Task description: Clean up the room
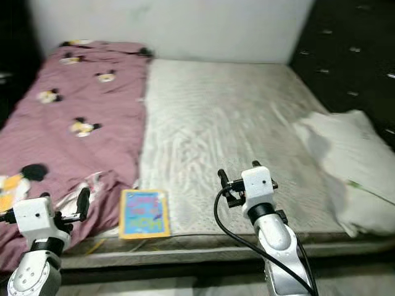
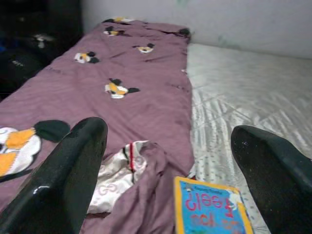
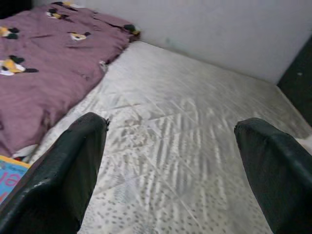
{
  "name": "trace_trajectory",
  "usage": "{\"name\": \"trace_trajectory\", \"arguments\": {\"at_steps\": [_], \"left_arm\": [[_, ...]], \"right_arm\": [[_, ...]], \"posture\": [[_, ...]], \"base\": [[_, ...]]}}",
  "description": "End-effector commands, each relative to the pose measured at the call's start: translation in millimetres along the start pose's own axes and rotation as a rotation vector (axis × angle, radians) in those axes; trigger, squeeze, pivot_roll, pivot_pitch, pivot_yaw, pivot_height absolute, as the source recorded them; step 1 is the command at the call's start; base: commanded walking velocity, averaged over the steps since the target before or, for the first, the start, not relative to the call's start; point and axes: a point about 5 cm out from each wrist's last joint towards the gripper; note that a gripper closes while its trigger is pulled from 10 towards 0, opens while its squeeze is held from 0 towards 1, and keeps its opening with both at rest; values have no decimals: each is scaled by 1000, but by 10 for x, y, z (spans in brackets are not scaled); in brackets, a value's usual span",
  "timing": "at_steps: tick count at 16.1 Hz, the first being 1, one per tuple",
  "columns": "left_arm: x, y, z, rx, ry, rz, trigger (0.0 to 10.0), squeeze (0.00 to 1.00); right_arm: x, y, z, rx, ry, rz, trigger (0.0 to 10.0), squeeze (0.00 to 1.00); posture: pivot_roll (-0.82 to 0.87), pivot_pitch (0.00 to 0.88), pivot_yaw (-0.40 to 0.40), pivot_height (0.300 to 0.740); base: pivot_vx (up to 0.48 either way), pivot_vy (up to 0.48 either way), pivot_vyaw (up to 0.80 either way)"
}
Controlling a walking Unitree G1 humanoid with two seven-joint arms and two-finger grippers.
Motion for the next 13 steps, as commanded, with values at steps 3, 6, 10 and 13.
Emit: {"name": "trace_trajectory", "arguments": {"at_steps": [3, 6, 10, 13], "left_arm": [[56, 30, -65, 14, -3, -1, 10000, 0], [117, 81, -154, 22, -40, -11, 10000, 0], [145, 128, -293, 20, -83, -31, 10000, 0], [191, 98, -316, 8, -102, -31, 10000, 0]], "right_arm": [[-44, -1, -125, 4, -2, -18, 10000, 0], [-114, 72, -243, 27, -43, -55, 10000, 0], [-146, 46, -236, 28, -79, -72, 10000, 0], [-102, 38, -245, 34, -97, -52, 10000, 0]], "posture": [[50, 10, -49, 740], [59, 0, -6, 740], [39, 0, 37, 740], [30, 0, 40, 740]], "base": [[0, 0, 0], [0, 0, 0], [0, 0, 0], [0, 0, 0]]}}
Point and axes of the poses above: a point about 5 cm out from each wrist's last joint towards the gripper, its own z axis pointing back from the gripper into the wrist, its own y axis along the axis of the wrist's last joint, x = y × z, and after that the axes turned 15 degrees about z, right-handed
